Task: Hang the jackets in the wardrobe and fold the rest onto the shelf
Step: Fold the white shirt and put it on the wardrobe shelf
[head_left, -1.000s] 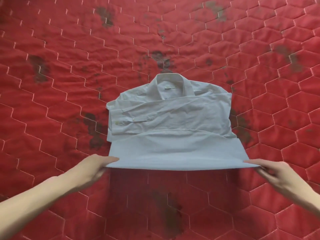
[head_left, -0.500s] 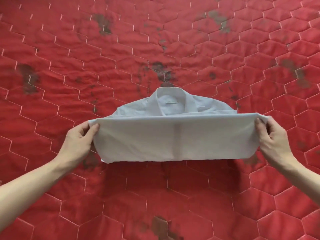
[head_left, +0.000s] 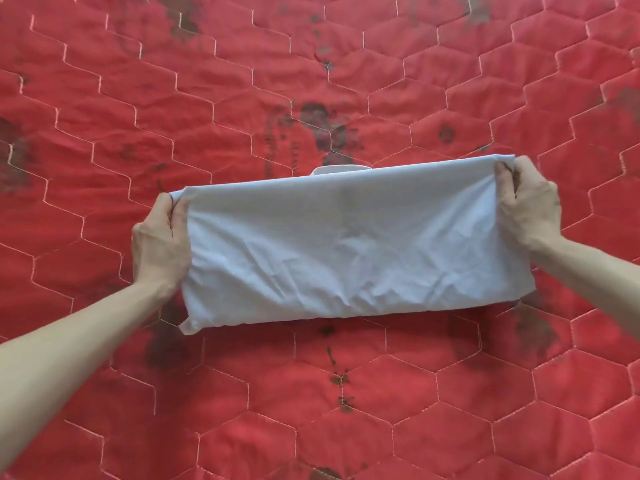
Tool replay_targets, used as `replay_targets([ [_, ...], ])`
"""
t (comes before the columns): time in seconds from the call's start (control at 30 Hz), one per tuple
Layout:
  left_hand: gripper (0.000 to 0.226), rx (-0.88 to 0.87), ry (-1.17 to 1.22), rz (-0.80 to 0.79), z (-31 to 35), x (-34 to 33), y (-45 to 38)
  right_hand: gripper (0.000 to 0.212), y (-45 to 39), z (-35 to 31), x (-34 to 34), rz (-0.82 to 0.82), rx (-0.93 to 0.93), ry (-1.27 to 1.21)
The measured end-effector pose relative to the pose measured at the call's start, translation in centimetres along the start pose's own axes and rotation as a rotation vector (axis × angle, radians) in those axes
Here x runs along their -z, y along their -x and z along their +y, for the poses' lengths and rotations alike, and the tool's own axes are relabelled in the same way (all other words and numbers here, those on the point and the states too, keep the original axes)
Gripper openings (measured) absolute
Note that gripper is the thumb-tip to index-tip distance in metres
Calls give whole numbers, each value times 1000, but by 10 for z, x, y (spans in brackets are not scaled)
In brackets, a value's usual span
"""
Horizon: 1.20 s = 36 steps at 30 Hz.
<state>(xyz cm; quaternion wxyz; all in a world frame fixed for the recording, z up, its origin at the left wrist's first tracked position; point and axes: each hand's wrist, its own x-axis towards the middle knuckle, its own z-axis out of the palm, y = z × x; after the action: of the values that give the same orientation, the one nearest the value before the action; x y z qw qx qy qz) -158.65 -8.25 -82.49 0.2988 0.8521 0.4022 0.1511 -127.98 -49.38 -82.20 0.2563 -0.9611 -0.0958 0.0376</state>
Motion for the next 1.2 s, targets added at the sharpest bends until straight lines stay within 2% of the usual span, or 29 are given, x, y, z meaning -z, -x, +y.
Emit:
replay_targets([
  [0.23,41,-39,-98,-41,-3,-25,-33,31,-11,10,-20,-6,-77,114],
  [0.47,39,-72,-312,-88,-3,-46,-52,38,-13,10,-39,-3,-183,188],
  [0.57,35,-91,-371,-88,-3,-48,-56,35,-14,5,-40,40,-210,152],
  [0.63,29,-109,-358,-15,4,-48,-53,41,-13,-4,-35,116,-178,119],
  [0.7,33,-227,-295,47,17,-48,-40,51,-6,-16,-31,187,-44,85],
  [0.73,35,-332,-283,30,26,-50,-29,51,3,-25,-31,190,85,61],
  [0.8,43,-523,-277,-90,45,-62,2,48,31,-43,-40,97,385,24],
  [0.87,53,-615,-283,-230,64,-82,38,50,64,-62,-58,-52,597,77],
  [0.97,62,-687,-410,-350,76,-115,71,56,94,-72,-86,-162,725,284],
  [1.03,66,-618,-514,-381,64,-126,68,60,95,-58,-92,-206,615,377],
  [1.1,70,-502,-558,-379,39,-126,60,65,91,-30,-89,-231,421,421],
  [1.2,74,-446,-559,-349,3,-112,52,70,88,7,-80,-181,270,420],
])
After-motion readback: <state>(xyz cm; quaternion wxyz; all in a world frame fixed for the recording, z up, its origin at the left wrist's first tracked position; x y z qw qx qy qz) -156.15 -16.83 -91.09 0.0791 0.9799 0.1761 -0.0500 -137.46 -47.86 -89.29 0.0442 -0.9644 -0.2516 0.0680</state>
